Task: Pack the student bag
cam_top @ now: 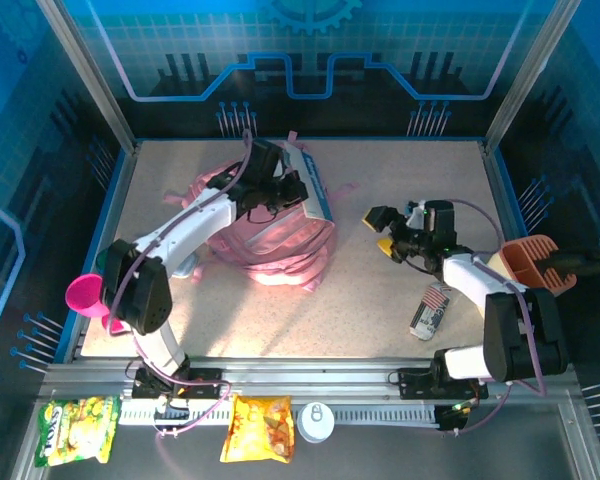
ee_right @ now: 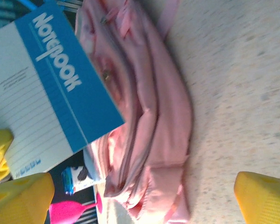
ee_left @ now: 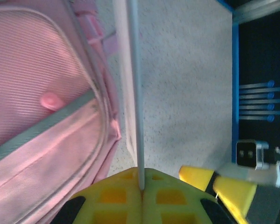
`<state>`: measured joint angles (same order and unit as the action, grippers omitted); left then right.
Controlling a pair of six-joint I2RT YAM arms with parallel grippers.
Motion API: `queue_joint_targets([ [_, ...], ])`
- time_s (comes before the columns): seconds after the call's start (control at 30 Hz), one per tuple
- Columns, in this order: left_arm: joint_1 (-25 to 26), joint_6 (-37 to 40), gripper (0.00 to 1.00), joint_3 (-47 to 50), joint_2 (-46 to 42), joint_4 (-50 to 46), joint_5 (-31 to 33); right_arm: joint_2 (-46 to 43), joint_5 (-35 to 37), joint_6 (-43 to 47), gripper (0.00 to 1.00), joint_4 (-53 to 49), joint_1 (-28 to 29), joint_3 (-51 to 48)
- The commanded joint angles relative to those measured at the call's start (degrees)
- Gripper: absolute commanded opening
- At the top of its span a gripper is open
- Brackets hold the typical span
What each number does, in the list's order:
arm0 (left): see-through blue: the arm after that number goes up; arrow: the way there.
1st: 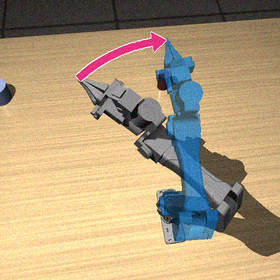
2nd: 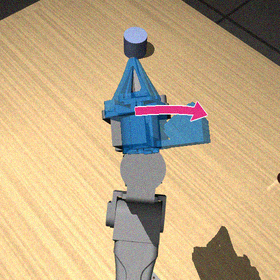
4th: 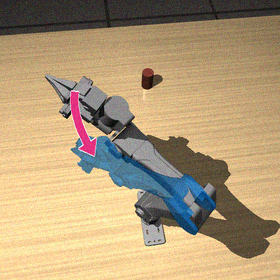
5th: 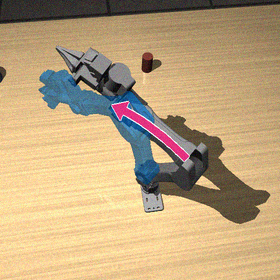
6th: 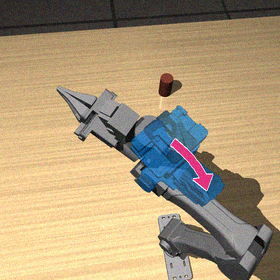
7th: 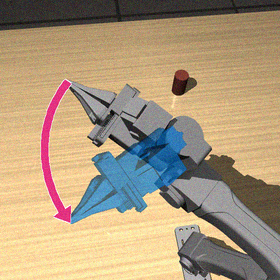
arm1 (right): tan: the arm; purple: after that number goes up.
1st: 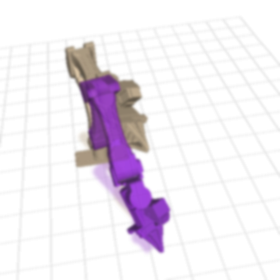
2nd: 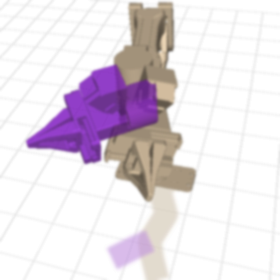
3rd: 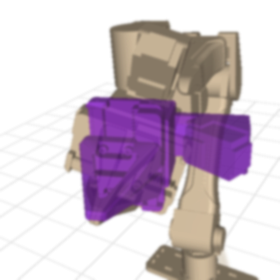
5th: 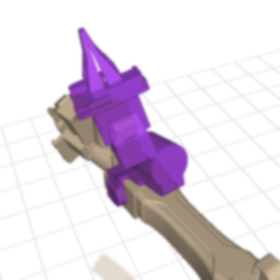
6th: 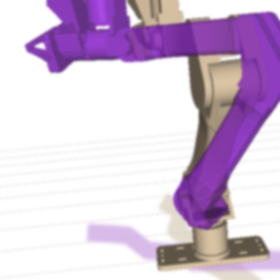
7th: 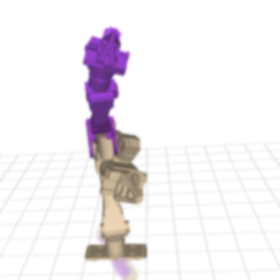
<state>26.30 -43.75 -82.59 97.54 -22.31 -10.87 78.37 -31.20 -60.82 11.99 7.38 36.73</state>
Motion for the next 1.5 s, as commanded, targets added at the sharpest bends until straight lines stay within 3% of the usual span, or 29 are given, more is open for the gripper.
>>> queue_joint_targets([
  [0.0, -0.7, -5.3, 0.0, 4.8, -4.5, 7.4, 3.1, -0.2, 2.5, -3.2, 1.0, 5.1, 4.8, 2.2],
  [0.23, -0.8, -10.0, 0.0, 11.3, -7.9, 9.9, 7.2, 5.1, 7.0, -14.1, 1.0, 19.4, 13.9, 3.3],
  [0.6, -0.8, -15.0, 0.0, 15.4, -8.1, 10.6, 7.0, 15.1, 16.6, -28.5, 0.88, 26.9, 21.9, 6.3],
  [1.03, -0.8, -22.4, 0.0, 17.9, -8.8, 14.0, 3.4, 22.9, 19.9, -35.6, 0.7, 38.2, 23.7, 8.1],
  [1.27, -0.8, -21.8, 0.0, 17.6, -7.2, 14.1, 2.3, 24.2, 21.3, -34.2, 0.62, 44.5, 21.1, 5.7],
  [1.47, -0.8, -21.3, 0.0, 17.0, -6.0, 14.1, 0.6, 24.2, 18.9, -30.5, 0.46, 43.3, 20.6, 8.1],
])
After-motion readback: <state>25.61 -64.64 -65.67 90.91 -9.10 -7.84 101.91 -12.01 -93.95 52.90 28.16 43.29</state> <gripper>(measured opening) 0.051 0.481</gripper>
